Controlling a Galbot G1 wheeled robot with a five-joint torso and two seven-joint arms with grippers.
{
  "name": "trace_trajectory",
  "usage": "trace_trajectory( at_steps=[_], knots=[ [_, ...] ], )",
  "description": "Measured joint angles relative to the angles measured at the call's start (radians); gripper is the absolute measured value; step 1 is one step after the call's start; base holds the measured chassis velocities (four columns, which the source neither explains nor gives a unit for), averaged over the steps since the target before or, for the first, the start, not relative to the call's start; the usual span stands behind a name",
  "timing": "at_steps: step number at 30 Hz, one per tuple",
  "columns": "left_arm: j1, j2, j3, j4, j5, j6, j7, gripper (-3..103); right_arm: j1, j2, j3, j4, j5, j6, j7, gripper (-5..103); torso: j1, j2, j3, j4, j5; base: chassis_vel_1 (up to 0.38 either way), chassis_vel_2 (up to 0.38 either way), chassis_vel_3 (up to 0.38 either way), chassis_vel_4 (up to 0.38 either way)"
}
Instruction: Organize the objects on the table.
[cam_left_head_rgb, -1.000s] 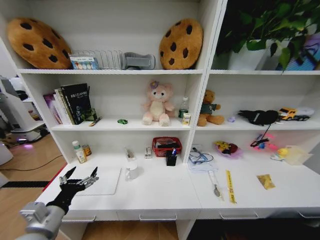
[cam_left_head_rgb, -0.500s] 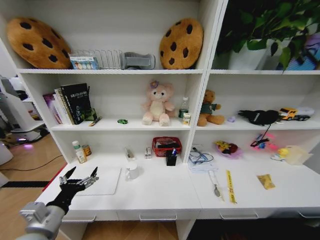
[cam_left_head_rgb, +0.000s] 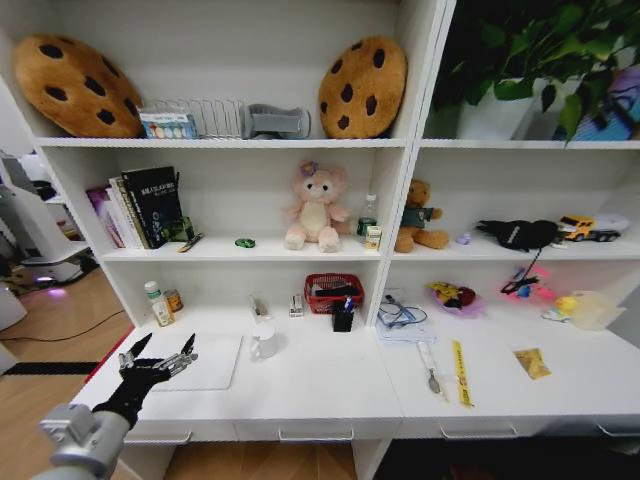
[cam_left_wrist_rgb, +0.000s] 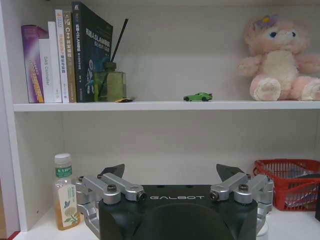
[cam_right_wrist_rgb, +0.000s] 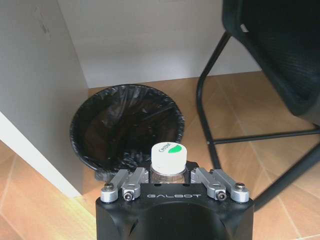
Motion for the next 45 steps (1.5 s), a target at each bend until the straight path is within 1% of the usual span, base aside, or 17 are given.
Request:
trace_trajectory(
  at_steps=[1,2,4,5,6,7,8,18,20,21,23,28,29,35,38,43,45],
  knots=[
    [0.0,0.0,0.0,0.0,0.0,0.0,0.0,100,0.0,0.0,0.0,0.0,0.0,0.0,0.0,31,0.0,0.0,0.0,0.0,0.0,0.0,0.0,0.0,0.0],
    [0.0,0.0,0.0,0.0,0.0,0.0,0.0,100,0.001,-0.003,-0.006,0.023,0.027,-0.067,-0.009,31,0.0,0.0,0.0,-0.0001,-0.0001,0.0,0.0,0.0,0.0],
    [0.0,0.0,0.0,0.0,0.0,0.0,0.0,100,0.019,-0.008,-0.012,0.023,0.023,-0.094,-0.021,31,0.0,0.0,0.0,-0.0001,-0.0001,0.0,0.0,0.0,0.0],
    [0.0,0.0,0.0,0.0,0.0,0.0,0.0,100,0.067,-0.015,-0.029,-0.015,-0.005,-0.084,-0.027,31,0.0,0.0,0.0,0.0005,-0.0002,0.0,0.0,0.0,0.0],
    [0.0,0.0,0.0,0.0,0.0,0.0,0.0,100,0.137,-0.017,-0.045,-0.088,-0.041,-0.011,-0.019,31,0.0,0.0,0.0,0.0,0.0,0.0,0.0,0.0,0.0],
    [0.0,0.0,0.0,0.0,0.0,0.0,0.0,100,0.137,-0.017,-0.045,-0.088,-0.041,-0.011,-0.019,31,0.0,0.0,0.0,0.0,0.0,0.0,0.0,0.0,0.0],
    [0.0,0.0,0.0,0.0,0.0,0.0,0.0,100,0.2,-0.014,-0.063,-0.134,-0.05,0.052,-0.008,31,0.0,0.0,0.0,0.0009,0.0,0.0,0.0,0.0,0.0],
    [0.0,0.0,0.0,0.0,0.0,0.0,0.0,100,0.302,0.021,-0.085,-0.162,-0.13,0.123,0.029,28,0.0,0.0,0.0,0.0002,0.0,0.0,0.0,0.0,0.0],
    [0.0,0.0,0.0,0.0,0.0,0.0,0.0,100,0.302,0.019,-0.085,-0.157,-0.136,0.117,0.034,32,0.0,0.0,0.0,0.0002,0.0,0.0,0.0,0.0,0.0],
    [0.0,0.0,0.0,0.0,0.0,0.0,0.0,100,0.302,0.012,-0.085,-0.151,-0.155,0.112,0.037,42,0.0,0.0,0.0,0.0001,-0.0002,0.0,0.0,0.0,0.0],
    [0.0,0.0,0.0,0.0,0.0,0.0,0.0,100,0.301,0.01,-0.084,-0.151,-0.161,0.112,0.037,42,0.0,0.0,0.0,0.0001,-0.0002,0.0,0.0,0.0,0.0],
    [0.0,0.0,0.0,0.0,0.0,0.0,0.0,100,0.288,0.0,-0.082,-0.154,-0.154,0.113,0.036,64,0.0,0.0,0.0,0.0004,-0.0001,0.0,0.0,0.0,0.0],
    [0.0,0.0,0.0,0.0,0.0,0.0,0.0,100,0.288,0.0,-0.082,-0.154,-0.154,0.113,0.036,64,0.0,0.0,0.0,0.0004,-0.0001,0.0,0.0,0.0,0.0],
    [0.0,0.0,0.0,0.0,0.0,0.0,0.0,100,0.161,0.012,-0.079,-0.082,-0.157,0.121,0.026,91,0.0,0.0,0.0,0.0006,0.0003,0.0,0.0,0.0,0.0],
    [0.0,0.0,0.0,0.0,0.0,0.0,0.0,100,0.077,0.015,-0.074,-0.062,-0.156,0.153,0.028,99,0.0,0.0,0.0,-0.0007,0.0003,0.0,0.0,0.0,0.0],
    [0.0,0.0,0.0,0.0,0.0,0.0,0.0,100,-0.067,0.016,-0.07,0.043,-0.119,0.182,0.026,100,0.0,0.0,0.0,0.0002,-0.0001,0.0,0.0,0.0,0.0],
    [0.0,0.0,0.0,0.0,0.0,0.0,0.0,100,-0.165,0.02,-0.068,0.16,-0.079,0.201,0.009,100,0.0,0.0,0.0,0.0002,0.0,0.0,0.0,0.0,0.0]
  ],
)
